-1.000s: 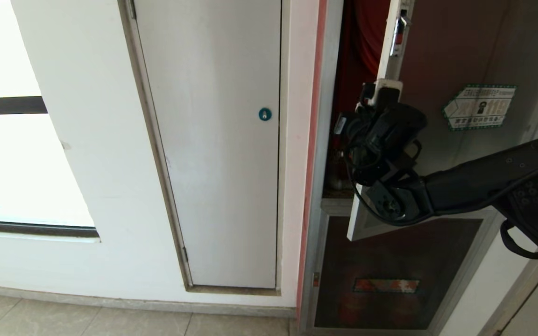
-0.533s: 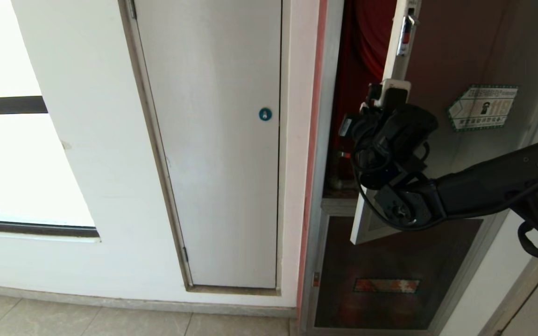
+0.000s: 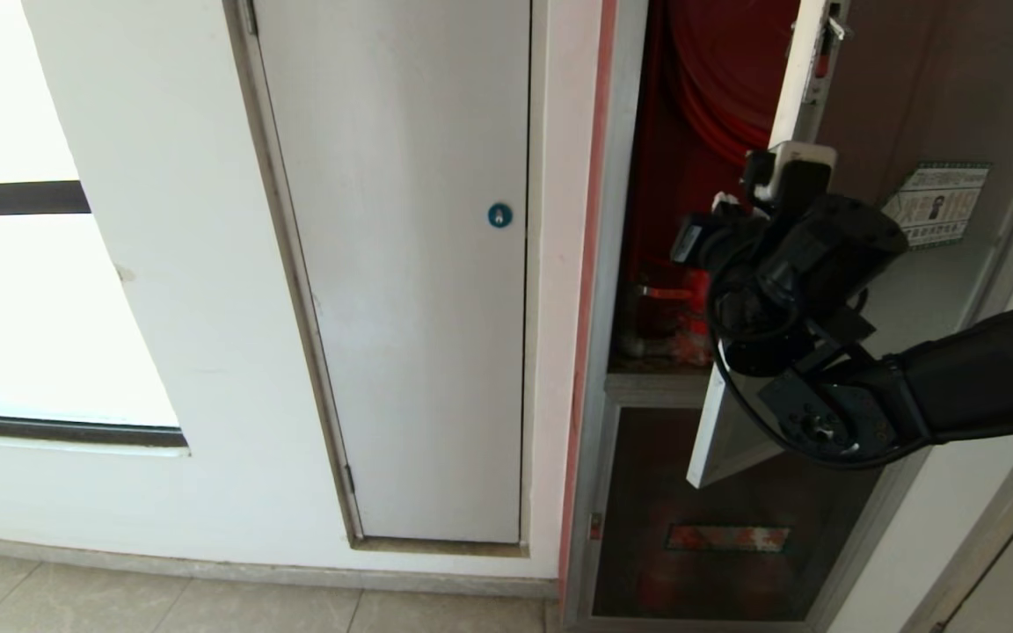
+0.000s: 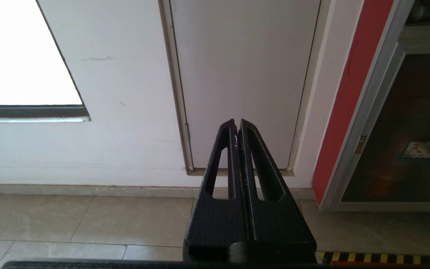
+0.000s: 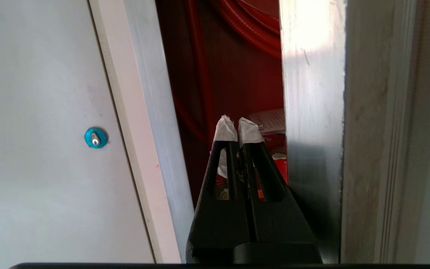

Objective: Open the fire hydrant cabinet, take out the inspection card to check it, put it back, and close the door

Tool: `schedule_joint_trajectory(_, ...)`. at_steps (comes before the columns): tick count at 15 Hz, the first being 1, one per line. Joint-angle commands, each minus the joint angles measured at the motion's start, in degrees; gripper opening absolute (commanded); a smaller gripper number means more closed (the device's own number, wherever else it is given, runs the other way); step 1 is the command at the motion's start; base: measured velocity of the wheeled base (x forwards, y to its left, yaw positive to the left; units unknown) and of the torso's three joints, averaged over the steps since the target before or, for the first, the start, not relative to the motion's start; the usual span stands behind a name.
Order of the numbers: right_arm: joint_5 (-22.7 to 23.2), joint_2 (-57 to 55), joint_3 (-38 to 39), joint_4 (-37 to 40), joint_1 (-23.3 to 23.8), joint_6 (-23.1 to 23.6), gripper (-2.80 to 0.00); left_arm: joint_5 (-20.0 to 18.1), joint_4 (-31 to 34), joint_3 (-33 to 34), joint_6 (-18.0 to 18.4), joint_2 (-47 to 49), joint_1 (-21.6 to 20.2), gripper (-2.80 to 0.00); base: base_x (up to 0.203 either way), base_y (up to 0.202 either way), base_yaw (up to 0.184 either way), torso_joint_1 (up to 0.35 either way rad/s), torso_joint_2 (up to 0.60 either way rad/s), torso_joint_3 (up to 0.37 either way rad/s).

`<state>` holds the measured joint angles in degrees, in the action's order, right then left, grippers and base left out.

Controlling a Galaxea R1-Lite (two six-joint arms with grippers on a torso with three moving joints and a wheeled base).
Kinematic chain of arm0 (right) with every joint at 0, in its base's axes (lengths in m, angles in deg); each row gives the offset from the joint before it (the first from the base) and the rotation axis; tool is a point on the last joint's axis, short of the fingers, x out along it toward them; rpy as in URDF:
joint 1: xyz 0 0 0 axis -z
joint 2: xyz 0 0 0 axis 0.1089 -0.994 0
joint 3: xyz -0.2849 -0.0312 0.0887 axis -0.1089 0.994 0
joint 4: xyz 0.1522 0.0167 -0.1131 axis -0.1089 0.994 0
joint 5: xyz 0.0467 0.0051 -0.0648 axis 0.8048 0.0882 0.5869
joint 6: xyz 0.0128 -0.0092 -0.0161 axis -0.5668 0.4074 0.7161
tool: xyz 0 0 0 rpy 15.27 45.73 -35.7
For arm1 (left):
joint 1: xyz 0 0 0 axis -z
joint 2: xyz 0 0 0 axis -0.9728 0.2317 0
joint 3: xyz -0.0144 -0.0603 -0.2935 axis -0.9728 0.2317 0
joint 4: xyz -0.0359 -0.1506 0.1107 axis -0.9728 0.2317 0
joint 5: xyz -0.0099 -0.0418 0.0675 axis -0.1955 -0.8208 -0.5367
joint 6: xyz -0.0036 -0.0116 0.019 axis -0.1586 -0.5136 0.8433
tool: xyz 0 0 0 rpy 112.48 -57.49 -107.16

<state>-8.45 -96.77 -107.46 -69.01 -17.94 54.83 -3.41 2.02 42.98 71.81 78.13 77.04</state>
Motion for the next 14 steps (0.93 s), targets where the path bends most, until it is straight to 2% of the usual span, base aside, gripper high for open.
schedule_joint_trajectory(1, -0.4, 4.5, 2.9, -0.6, 0.0, 0.1, -2.80, 0.0, 0.0, 0.0, 0.0, 0.0, 0.0, -2.80, 0.000, 0.000, 0.000, 0.000, 0.00, 0.000)
schedule_joint_trajectory(14, -3.1, 25.4, 19.7, -0.1, 0.0, 0.1, -2.80, 0.0, 0.0, 0.0, 0.0, 0.0, 0.0, -2.80, 0.000, 0.000, 0.000, 0.000, 0.00, 0.000)
